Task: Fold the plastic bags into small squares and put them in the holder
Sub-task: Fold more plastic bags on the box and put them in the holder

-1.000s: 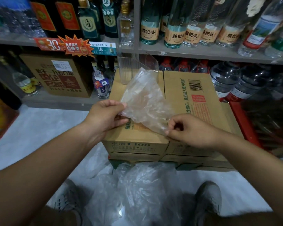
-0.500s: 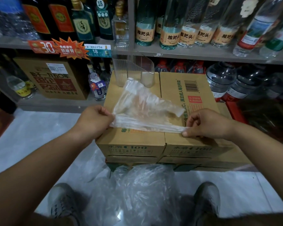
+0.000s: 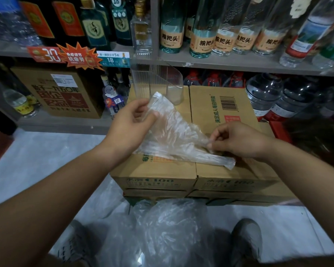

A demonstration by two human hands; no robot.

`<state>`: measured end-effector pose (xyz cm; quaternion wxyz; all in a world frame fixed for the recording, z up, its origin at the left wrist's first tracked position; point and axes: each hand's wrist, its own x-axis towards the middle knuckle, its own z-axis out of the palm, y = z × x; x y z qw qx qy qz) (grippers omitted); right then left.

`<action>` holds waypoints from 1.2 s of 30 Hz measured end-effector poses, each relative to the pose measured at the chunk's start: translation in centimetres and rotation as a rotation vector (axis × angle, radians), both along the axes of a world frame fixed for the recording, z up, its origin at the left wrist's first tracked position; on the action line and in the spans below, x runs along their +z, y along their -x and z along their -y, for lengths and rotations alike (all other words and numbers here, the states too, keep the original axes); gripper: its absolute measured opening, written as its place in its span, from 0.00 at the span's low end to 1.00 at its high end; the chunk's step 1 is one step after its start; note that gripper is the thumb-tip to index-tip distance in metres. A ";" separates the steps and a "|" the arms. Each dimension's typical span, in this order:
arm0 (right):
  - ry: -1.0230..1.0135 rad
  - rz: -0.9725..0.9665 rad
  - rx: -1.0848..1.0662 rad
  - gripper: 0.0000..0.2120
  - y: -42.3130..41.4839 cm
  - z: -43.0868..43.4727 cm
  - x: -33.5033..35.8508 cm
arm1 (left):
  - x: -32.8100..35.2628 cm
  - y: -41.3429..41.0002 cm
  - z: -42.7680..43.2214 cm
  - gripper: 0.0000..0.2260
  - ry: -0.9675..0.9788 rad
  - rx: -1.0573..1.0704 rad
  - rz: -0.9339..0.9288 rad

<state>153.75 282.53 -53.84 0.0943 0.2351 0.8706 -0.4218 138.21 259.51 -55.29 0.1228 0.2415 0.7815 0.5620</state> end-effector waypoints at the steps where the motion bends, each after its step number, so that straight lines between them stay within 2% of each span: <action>1: 0.024 -0.011 -0.021 0.04 0.1 -0.2 0.0 | 0.1 0.2 -0.4 0.11 -0.013 0.007 -0.002; 3: 0.124 -0.044 -0.087 0.02 0.3 -0.9 0.3 | 0.5 0.6 -1.0 0.04 -0.058 0.044 0.028; 8: 0.315 -0.163 -0.288 0.03 0.6 -3.1 1.4 | 1.0 2.1 -1.5 0.04 -0.109 0.168 0.137; 13: 0.305 -0.107 -0.371 0.04 0.3 -4.8 1.6 | -1.1 3.9 -0.5 0.08 0.027 0.273 0.168; 19: 0.346 -0.123 -0.479 0.04 0.9 -5.0 0.5 | -3.1 5.1 0.4 0.10 0.123 0.240 0.117; 23: 0.180 -0.183 -0.531 0.03 1.3 -5.1 -0.6 | -3.9 5.4 0.5 0.06 0.168 0.252 0.046; 27: 0.062 -0.258 -0.543 0.06 1.6 -5.0 -1.8 | -3.8 4.7 0.5 0.02 0.218 0.239 -0.040; 30: -0.091 -0.237 -0.467 0.15 1.6 -4.8 -2.3 | -2.6 3.7 0.5 0.11 0.204 0.243 -0.053; 31: -0.131 -0.216 -0.449 0.14 1.4 -4.5 -1.9 | -2.2 3.4 0.7 0.13 0.219 0.244 -0.051; 33: -0.193 -0.139 -0.404 0.09 0.6 -3.9 -1.0 | -1.1 2.8 1.2 0.15 0.334 0.235 -0.084; 36: -0.122 0.060 -0.309 0.14 -1.5 -3.2 0.5 | 1.0 1.2 2.5 0.16 0.627 0.156 -0.066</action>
